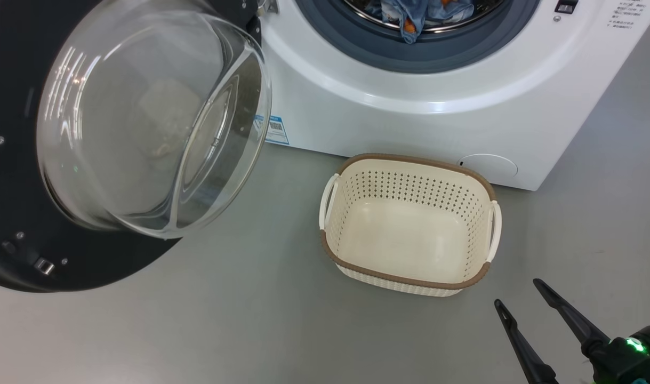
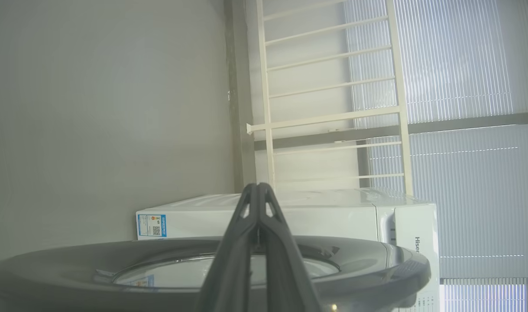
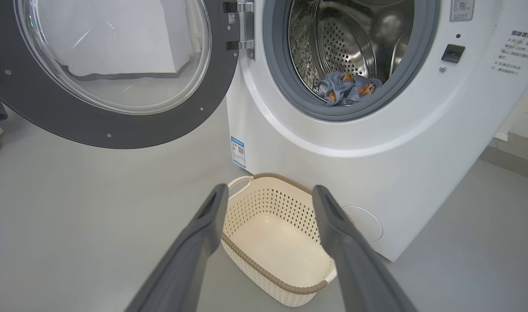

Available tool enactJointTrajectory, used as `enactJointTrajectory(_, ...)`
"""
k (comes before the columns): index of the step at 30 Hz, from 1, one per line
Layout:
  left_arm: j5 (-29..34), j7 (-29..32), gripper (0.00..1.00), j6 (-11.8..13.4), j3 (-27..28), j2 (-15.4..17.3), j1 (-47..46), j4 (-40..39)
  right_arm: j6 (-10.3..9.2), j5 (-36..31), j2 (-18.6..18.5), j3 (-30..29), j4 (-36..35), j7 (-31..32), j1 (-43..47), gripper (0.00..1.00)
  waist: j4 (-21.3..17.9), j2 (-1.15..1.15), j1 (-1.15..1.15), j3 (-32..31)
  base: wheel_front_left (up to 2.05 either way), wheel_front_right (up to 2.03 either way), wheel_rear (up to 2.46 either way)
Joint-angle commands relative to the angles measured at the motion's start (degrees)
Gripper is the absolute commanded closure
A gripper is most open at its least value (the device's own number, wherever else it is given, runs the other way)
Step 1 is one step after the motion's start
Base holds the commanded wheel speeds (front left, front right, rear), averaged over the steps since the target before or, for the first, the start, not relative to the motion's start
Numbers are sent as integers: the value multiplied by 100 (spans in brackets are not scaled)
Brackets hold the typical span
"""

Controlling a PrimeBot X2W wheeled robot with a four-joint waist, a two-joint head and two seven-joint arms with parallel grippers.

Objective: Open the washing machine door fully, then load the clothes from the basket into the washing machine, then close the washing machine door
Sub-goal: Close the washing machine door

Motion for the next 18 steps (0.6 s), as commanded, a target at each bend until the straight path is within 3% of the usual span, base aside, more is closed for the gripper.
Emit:
enactJointTrajectory(1,-20,119,100,-51,59,278,4,-191,9,8,-126,67,-157,-28,-120,0,15,0,0,12,0,0,0)
enactJointTrajectory(18,-244,943,100,-74,-333,40,335,-418,9,4,-144,65,-130,-28,-147,0,27,0,0,1,0,0,0)
